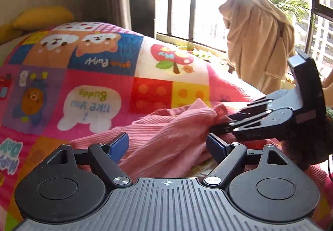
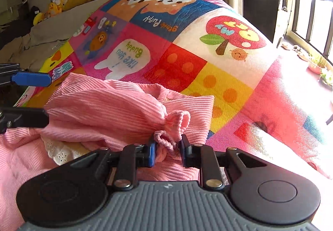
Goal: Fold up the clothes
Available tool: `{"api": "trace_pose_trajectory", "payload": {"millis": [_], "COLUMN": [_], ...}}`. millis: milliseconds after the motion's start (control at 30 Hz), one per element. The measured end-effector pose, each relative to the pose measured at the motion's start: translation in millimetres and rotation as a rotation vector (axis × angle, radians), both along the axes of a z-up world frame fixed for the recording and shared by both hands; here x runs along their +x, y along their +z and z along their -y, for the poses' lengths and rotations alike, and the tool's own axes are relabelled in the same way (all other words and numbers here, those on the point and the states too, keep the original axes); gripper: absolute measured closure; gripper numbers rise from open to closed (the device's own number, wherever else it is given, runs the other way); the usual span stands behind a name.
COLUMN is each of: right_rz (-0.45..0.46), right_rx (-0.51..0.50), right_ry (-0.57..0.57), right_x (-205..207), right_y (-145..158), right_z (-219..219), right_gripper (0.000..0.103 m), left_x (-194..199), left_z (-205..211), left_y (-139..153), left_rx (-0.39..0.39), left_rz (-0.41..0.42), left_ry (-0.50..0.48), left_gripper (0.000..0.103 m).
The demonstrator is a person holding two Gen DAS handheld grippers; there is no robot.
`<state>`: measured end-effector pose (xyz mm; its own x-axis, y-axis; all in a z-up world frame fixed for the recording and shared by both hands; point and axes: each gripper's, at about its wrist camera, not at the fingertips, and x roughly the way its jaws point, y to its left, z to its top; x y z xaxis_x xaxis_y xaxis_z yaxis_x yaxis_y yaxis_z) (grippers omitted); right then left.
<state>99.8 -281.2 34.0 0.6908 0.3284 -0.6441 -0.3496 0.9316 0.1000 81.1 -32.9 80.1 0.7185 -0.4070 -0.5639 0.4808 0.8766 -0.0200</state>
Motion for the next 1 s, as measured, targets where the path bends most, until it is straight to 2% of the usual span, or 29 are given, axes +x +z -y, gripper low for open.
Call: {"api": "trace_pose_trajectory", "payload": {"millis": [33,67,133,167,233,267,300,367,400,433,500,533,567,600,700,800,833,900,933,967,1000], "right_rz": [0.017,0.035,0.063,0.068,0.076,0.071,0.056,0.014,-0.005,-0.024,-0.05,-0.052,-0.028,-0.001,0.111,0.123,0.077,-0.014,-0.044,-0.045,-0.043], "right_rx": [0.027,0.055,0.112,0.146,0.211,0.23,0.235,0.213,0.195,0.176,0.145,0.133,0.125,0.119,0.11,0.048,0.027,0.006,0.011,0.026,0.04], "right_ry": [-0.002,-0.004,-0.016,-0.022,-0.032,-0.033,-0.03,-0.025,-0.023,-0.021,-0.007,0.003,0.016,0.026,0.028,0.017,0.007,-0.018,-0.028,-0.041,-0.054], "right_x": [-2,-4,-7,-6,-3,1,6,18,22,25,27,25,21,17,9,22,29,40,42,39,37], "right_y": [6,12,23,27,36,36,34,24,16,9,-3,-5,-2,3,30,31,21,0,-7,-10,-10], "right_z": [4,8,15,18,22,21,18,8,3,-1,-9,-13,-14,-15,-13,-15,-16,-14,-11,-6,-2], "right_gripper": [0.067,0.062,0.058,0.058,0.051,0.044,0.04,0.039,0.04,0.043,0.079,0.082,0.085,0.087,0.087,0.086,0.084,0.072,0.062,0.059,0.049], "left_x": [10,24,44,53,68,74,78,87,90,91,93,92,92,92,91,93,93,90,89,87,85], "left_z": [-11,-23,-43,-51,-65,-68,-70,-71,-69,-68,-65,-65,-66,-68,-78,-79,-78,-78,-80,-82,-85], "left_y": [1,0,-6,-11,-21,-26,-31,-41,-44,-47,-50,-50,-47,-45,-36,-40,-43,-44,-42,-38,-34], "left_rx": [0.011,0.03,0.021,-0.003,-0.053,-0.083,-0.105,-0.148,-0.159,-0.164,-0.164,-0.149,-0.133,-0.116,-0.104,-0.067,-0.053,-0.048,-0.053,-0.061,-0.069], "left_rz": [-0.016,-0.042,-0.108,-0.149,-0.221,-0.248,-0.265,-0.297,-0.307,-0.314,-0.324,-0.319,-0.307,-0.294,-0.23,-0.217,-0.22,-0.219,-0.218,-0.213,-0.208], "left_ry": [0.064,0.129,0.194,0.22,0.264,0.278,0.284,0.297,0.295,0.284,0.268,0.264,0.266,0.27,0.32,0.35,0.355,0.359,0.363,0.367,0.371], "left_gripper": [0.016,0.016,0.016,0.016,0.017,0.017,0.018,0.023,0.029,0.042,0.059,0.075,0.085,0.089,0.089,0.089,0.088,0.084,0.079,0.078,0.073]}}
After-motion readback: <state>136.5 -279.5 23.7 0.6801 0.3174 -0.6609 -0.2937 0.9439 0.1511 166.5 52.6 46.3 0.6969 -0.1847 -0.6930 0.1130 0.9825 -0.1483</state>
